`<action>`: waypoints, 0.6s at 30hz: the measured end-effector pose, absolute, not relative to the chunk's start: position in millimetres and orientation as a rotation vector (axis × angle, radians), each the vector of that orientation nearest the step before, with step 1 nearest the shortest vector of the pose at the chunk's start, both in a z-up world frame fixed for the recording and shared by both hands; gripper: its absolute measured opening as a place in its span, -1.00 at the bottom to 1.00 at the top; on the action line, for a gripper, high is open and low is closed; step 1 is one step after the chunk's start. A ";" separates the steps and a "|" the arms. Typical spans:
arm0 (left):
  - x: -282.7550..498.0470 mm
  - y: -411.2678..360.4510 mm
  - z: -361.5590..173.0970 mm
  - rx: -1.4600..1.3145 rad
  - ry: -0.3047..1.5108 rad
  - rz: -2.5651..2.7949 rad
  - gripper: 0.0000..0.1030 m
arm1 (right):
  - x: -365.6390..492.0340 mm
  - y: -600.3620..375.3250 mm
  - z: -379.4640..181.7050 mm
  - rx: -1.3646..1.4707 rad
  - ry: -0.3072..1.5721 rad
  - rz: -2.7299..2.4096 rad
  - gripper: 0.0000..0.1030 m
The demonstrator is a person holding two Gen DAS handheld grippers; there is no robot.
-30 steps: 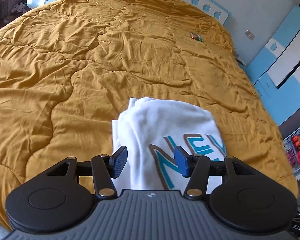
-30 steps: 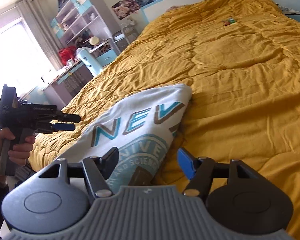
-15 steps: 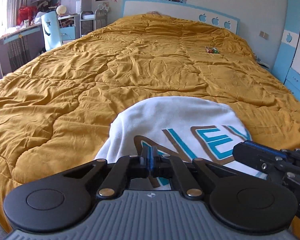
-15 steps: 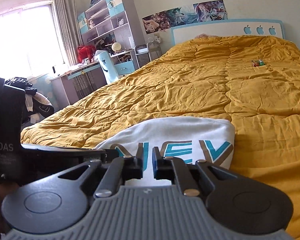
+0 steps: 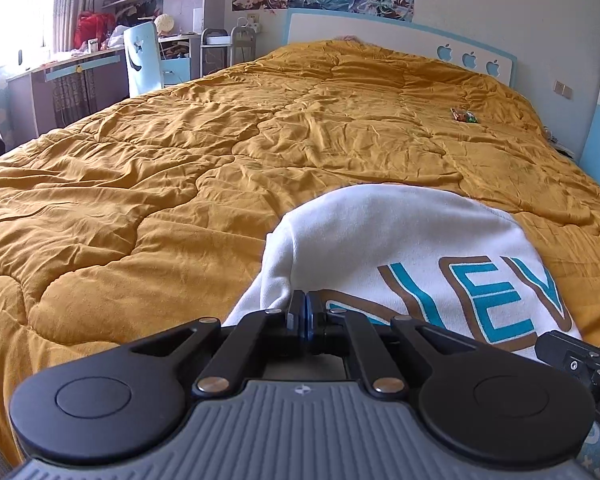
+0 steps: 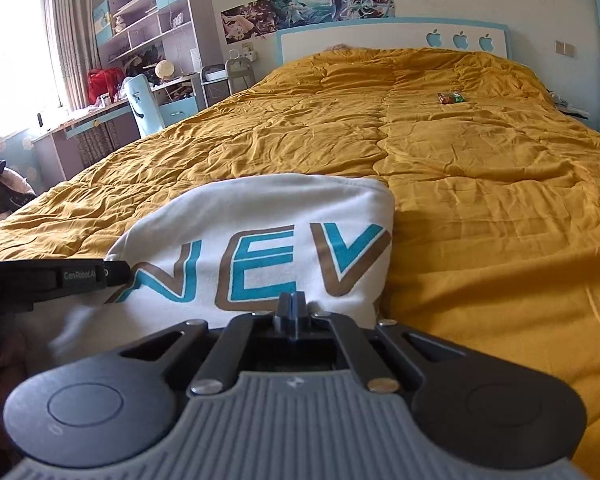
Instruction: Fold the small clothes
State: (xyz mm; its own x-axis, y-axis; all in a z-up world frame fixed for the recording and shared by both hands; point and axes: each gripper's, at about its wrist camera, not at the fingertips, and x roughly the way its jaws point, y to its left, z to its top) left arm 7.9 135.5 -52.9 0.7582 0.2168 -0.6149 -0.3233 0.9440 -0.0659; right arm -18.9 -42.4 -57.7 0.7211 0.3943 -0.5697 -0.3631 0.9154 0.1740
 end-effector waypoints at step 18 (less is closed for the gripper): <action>-13.3 215.5 -32.9 -0.332 0.710 0.307 -0.20 | -0.5 -122.1 -23.7 0.271 0.626 0.240 -0.23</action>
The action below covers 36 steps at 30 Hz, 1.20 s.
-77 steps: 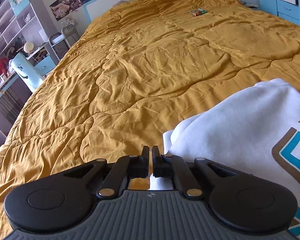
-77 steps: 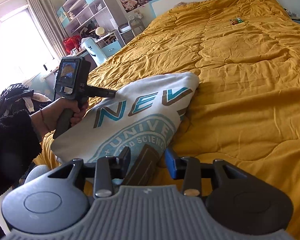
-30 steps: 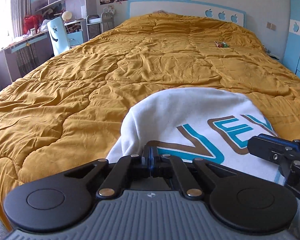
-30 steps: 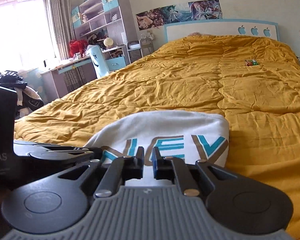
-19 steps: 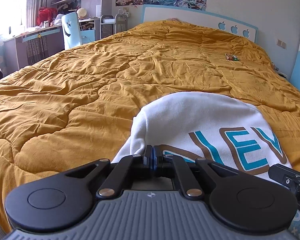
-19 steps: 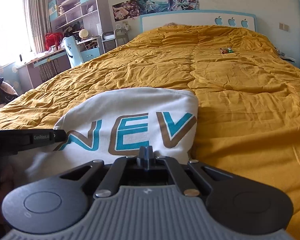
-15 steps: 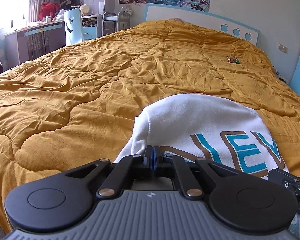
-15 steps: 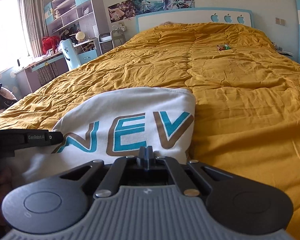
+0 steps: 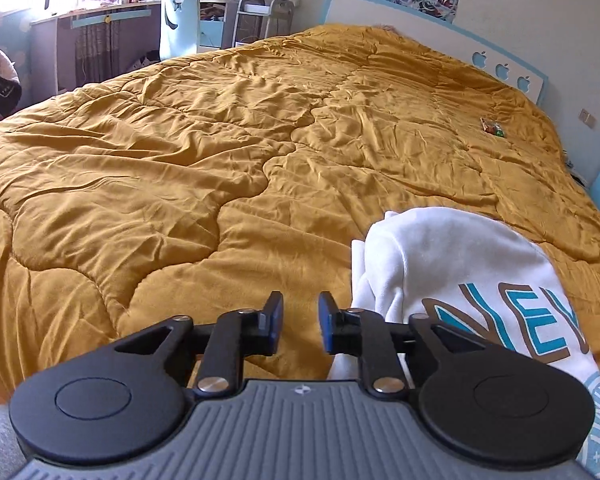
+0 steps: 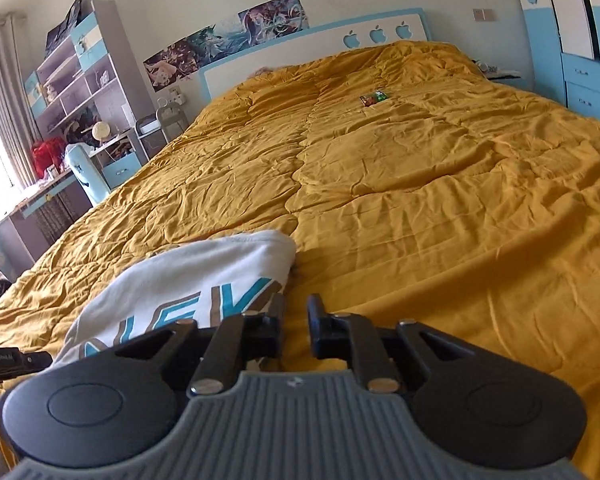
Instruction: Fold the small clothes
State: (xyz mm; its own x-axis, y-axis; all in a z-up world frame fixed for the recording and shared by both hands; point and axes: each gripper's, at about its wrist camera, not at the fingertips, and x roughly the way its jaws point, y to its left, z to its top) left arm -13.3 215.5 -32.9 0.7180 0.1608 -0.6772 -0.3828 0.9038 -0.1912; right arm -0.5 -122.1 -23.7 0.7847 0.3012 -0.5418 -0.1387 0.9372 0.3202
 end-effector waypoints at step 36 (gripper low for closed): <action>101.2 309.3 -134.7 -1.136 1.098 -0.501 0.48 | 124.1 -155.7 -125.1 0.955 1.298 0.833 0.60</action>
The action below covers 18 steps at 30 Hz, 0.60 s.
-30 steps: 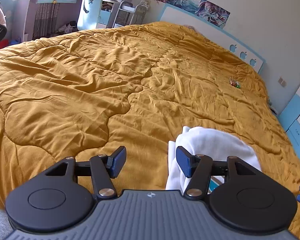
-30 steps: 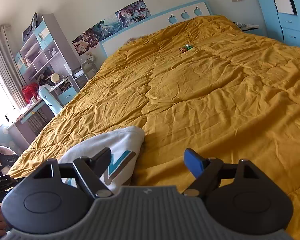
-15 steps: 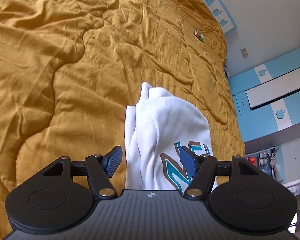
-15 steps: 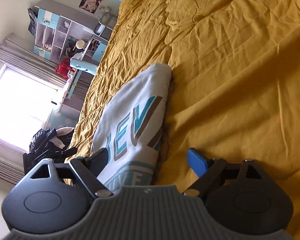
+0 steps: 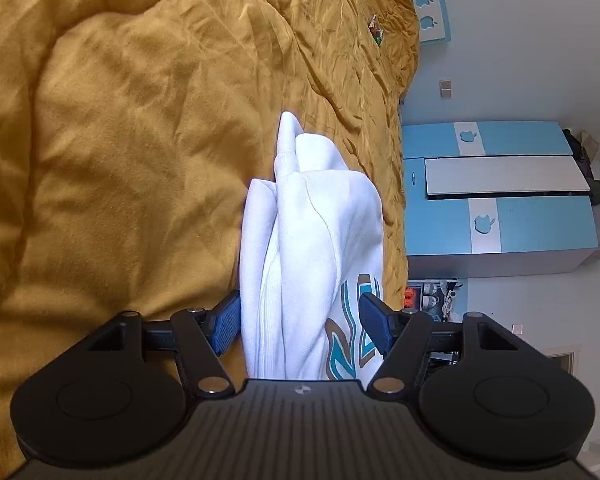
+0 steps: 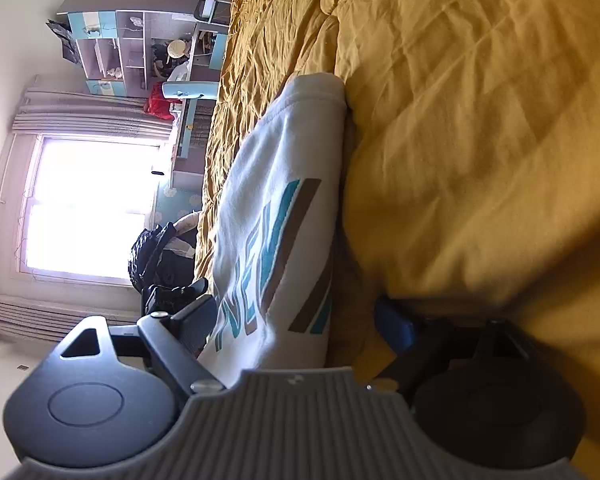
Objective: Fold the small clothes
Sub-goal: 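Grasp the folded sweatshirt end with the left tool while the right tool grasps it too, then lift the held sweatshirt end with both tools and fold it over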
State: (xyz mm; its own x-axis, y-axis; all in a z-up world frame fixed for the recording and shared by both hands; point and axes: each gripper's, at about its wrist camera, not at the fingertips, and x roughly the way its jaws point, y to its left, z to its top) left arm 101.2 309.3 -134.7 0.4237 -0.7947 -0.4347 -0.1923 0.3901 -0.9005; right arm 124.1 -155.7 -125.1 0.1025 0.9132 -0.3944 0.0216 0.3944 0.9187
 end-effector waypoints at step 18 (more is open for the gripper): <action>96.3 257.1 -107.7 -0.903 1.116 -0.395 -0.36 | 121.0 -74.2 -113.4 0.725 1.297 0.809 -0.24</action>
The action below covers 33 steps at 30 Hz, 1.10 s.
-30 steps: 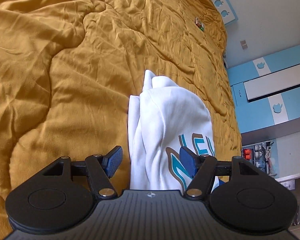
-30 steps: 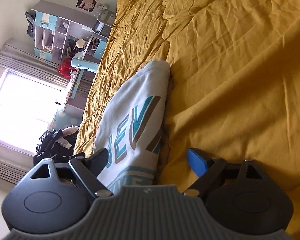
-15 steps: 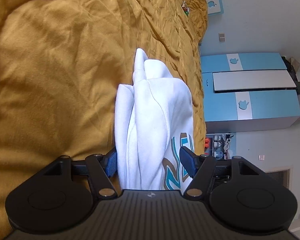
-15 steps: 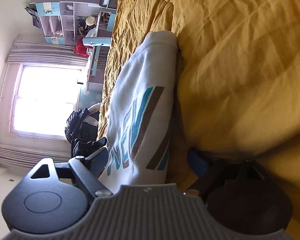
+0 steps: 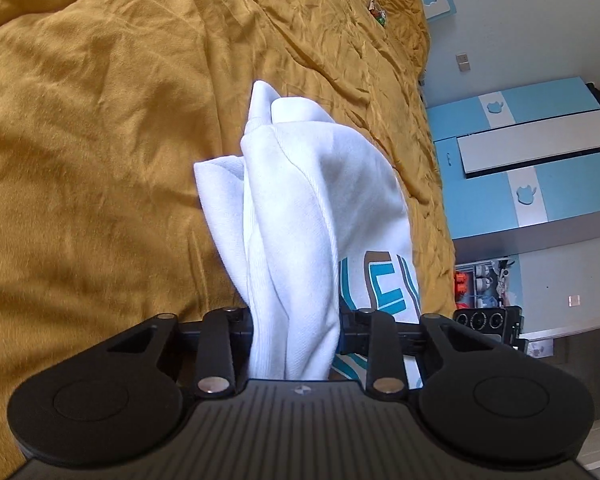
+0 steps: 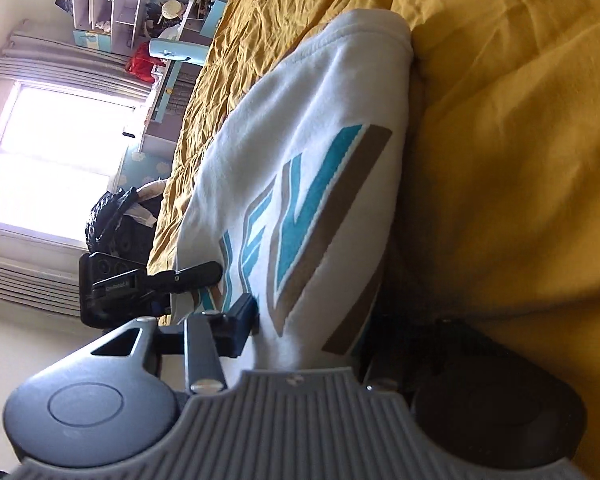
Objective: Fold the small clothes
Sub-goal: 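Lift the held sweatshirt end with both tools and fold it over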
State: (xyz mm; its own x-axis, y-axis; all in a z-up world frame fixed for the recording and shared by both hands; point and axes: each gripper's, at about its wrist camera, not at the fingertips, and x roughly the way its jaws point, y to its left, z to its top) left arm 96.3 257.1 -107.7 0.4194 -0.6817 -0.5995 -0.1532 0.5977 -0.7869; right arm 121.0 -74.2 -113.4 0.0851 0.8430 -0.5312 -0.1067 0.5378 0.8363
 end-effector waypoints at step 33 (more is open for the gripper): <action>137.8 -3.4 65.4 -0.360 1.110 -0.182 -0.49 | 103.4 -224.7 71.7 0.557 1.046 0.492 -0.57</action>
